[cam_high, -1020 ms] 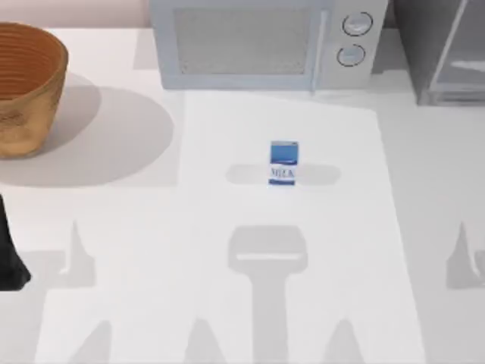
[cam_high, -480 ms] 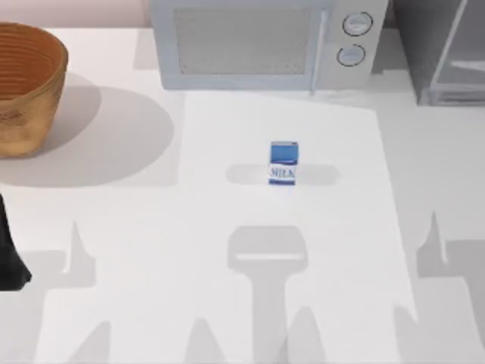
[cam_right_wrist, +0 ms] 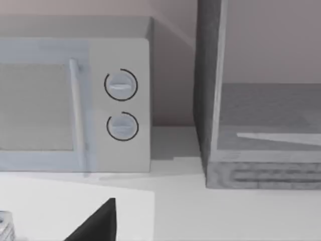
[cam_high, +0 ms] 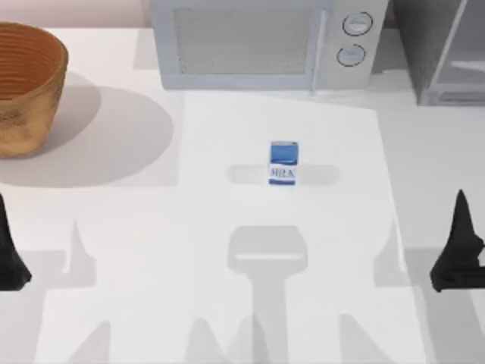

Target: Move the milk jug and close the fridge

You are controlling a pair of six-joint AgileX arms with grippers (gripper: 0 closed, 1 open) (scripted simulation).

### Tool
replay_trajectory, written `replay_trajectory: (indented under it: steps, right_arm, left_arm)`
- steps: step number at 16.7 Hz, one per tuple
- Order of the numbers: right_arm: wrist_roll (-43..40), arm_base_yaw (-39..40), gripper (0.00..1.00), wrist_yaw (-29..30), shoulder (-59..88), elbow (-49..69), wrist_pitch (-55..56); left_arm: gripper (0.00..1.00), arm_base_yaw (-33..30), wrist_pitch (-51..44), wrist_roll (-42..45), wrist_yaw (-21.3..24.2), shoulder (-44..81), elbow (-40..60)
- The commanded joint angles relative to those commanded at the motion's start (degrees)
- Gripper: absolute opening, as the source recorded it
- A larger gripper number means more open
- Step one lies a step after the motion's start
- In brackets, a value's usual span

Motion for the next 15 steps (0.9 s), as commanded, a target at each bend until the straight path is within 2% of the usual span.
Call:
replay_trajectory:
  steps: [3,10,15]
  right_arm:
    - [0.13,4.07,1.00,4.12,4.10,0.15,3.97]
    - [0.25,4.49,1.00,4.13,5.84,1.09,5.12]
    - [0.28,5.84,1.00,4.93,19.87,9.21,12.58]
  left_arm:
    - [1.00,0.00,0.00,0.00,0.00,0.00,0.00]
    - [1.00,0.00,0.00,0.00,0.00,0.00,0.00]
    - [1.00,0.00,0.00,0.00,0.00,0.00,0.00]
